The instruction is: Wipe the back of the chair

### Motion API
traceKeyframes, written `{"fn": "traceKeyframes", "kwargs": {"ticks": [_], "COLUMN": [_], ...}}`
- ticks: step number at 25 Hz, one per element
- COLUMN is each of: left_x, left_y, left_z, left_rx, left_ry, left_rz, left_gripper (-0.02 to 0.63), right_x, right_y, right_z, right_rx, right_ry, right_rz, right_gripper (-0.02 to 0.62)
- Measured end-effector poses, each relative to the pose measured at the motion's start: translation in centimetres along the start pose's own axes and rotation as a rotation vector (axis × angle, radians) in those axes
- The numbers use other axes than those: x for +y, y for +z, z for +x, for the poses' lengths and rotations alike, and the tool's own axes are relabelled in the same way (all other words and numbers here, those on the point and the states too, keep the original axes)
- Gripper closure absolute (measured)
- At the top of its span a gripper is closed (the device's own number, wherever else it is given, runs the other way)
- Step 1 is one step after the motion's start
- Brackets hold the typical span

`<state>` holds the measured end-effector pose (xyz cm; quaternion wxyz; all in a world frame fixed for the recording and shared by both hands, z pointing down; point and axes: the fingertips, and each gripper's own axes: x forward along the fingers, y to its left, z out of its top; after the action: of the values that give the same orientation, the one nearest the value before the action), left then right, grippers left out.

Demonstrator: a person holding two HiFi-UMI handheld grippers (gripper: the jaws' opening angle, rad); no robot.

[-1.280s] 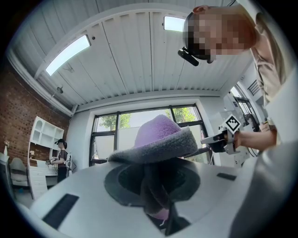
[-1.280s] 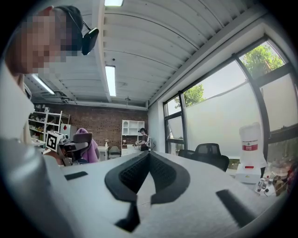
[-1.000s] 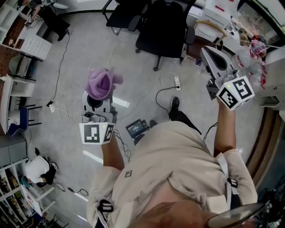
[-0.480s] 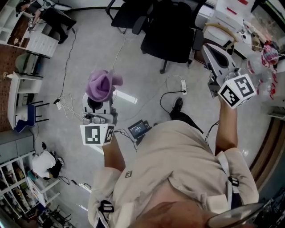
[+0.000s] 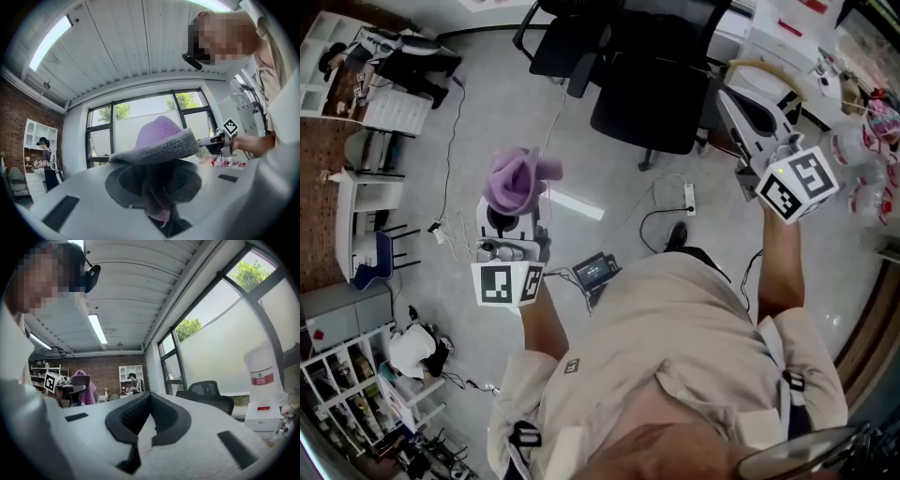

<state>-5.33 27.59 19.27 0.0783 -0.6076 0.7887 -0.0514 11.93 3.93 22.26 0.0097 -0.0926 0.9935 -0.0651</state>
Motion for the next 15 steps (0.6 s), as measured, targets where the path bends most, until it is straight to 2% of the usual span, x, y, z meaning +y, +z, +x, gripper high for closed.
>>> {"fn": "traceKeyframes", "kwargs": {"ticks": [6, 15], "left_x": [-3.0, -4.3], "left_y": [1.2, 1.8], "left_z": [6.2, 12.9], "left_rx": [-0.024, -0.041], "left_ry": [-0.035, -0.105], "left_rz": [0.022, 0.031], "left_gripper": [0.537, 0.537], "right_x": [-5.7, -9.4], "right_y": [0.8, 3.6], "right_z": [-0.5, -1.1], "right_rx": [-0.025, -0.067], "right_ry": [-0.010, -0.068], "right_rz": [0.000, -0.046], "right_gripper": [0.600, 0.600]}}
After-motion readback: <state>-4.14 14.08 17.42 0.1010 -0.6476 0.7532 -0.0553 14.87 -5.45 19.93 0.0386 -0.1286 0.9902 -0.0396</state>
